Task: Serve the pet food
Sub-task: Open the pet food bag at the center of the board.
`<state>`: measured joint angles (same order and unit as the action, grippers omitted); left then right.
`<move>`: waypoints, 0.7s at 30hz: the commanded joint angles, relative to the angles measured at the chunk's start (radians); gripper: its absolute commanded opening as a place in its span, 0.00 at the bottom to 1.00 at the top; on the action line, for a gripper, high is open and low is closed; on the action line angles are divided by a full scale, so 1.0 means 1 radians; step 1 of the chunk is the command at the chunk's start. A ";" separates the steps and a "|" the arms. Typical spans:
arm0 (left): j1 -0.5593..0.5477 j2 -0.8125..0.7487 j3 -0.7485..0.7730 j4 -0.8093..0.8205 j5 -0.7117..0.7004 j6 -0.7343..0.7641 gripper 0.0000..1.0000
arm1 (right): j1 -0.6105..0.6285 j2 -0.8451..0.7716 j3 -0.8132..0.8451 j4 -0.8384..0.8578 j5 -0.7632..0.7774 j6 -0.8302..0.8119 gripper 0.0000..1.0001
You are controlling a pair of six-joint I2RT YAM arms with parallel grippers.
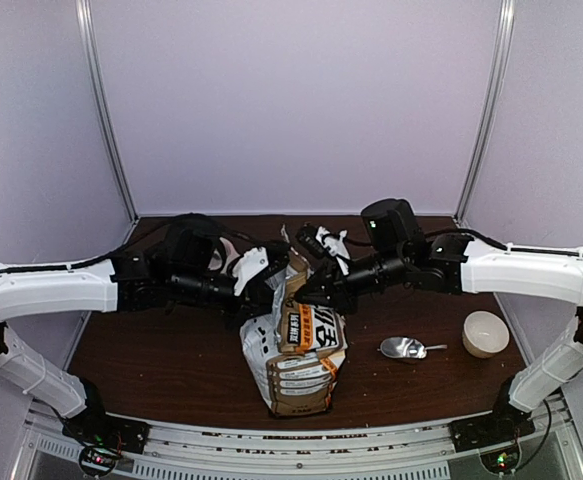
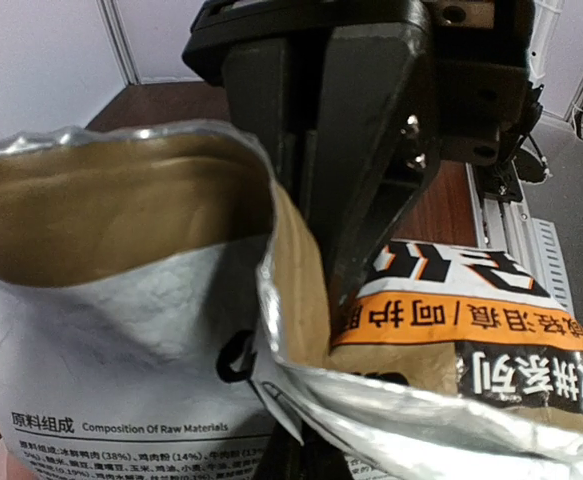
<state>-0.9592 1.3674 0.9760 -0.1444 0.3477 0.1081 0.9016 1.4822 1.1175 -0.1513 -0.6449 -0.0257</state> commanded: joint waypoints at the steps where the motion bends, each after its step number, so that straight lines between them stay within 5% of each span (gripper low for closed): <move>1: -0.007 -0.032 -0.012 0.112 -0.061 -0.062 0.00 | 0.013 -0.033 -0.018 0.067 0.034 0.025 0.00; 10: -0.007 -0.141 -0.101 0.122 -0.269 -0.178 0.00 | 0.013 -0.173 -0.126 0.078 0.281 0.041 0.00; 21: -0.007 -0.227 -0.170 0.124 -0.345 -0.235 0.00 | 0.013 -0.259 -0.196 0.068 0.365 0.053 0.00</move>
<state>-1.0035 1.2186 0.8291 -0.0025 0.1505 -0.0921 0.9470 1.3045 0.9489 -0.0345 -0.4156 0.0074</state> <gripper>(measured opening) 0.004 0.004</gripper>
